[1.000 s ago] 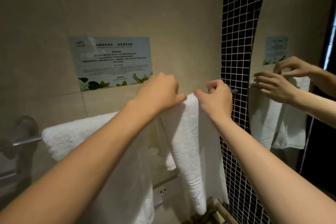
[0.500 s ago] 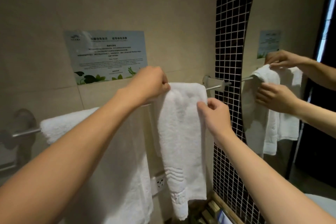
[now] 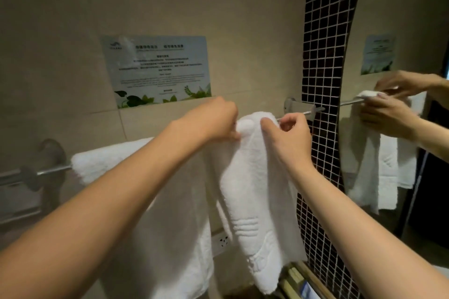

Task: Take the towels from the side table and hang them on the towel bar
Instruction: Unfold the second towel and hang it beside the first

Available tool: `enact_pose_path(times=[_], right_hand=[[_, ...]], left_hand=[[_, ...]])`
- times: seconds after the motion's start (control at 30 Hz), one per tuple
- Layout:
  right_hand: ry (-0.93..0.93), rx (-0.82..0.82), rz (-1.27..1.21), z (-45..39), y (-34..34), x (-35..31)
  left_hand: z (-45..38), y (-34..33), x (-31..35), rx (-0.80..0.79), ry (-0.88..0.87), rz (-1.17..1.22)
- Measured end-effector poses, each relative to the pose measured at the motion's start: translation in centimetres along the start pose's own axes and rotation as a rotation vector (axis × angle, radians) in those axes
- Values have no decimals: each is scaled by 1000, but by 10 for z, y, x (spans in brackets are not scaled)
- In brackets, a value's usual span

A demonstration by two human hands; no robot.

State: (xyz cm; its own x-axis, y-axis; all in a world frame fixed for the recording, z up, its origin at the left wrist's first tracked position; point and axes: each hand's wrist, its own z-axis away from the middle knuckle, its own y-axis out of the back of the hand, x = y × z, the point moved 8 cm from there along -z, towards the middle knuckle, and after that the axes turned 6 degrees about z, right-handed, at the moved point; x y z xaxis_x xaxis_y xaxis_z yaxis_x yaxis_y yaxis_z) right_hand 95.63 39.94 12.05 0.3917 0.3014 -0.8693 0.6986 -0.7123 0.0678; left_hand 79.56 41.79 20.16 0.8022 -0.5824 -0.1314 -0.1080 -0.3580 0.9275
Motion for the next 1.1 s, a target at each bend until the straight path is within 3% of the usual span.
enact_pose_path(times=[0.17, 0.37, 0.5, 0.63, 0.83, 0.97, 1.1], right_hand=[[-12, -198, -95, 17, -14, 24], [133, -154, -14, 11, -7, -9], [200, -33, 83, -1, 2, -39], [125, -72, 317, -7, -8, -35], [57, -70, 218, 11, -5, -10], [148, -85, 267, 23, -4, -15], [446, -71, 450, 33, -10, -47]], left_hand=[[0, -6, -6, -26, -13, 50], [-7, 13, -17, 22, -35, 148], [-15, 28, -44, 110, -11, 143], [-2, 26, -37, 108, 7, 172], [20, 5, -27, -5, -3, 128], [27, 8, -30, -17, -33, 93], [40, -1, -47, -22, -27, 107]])
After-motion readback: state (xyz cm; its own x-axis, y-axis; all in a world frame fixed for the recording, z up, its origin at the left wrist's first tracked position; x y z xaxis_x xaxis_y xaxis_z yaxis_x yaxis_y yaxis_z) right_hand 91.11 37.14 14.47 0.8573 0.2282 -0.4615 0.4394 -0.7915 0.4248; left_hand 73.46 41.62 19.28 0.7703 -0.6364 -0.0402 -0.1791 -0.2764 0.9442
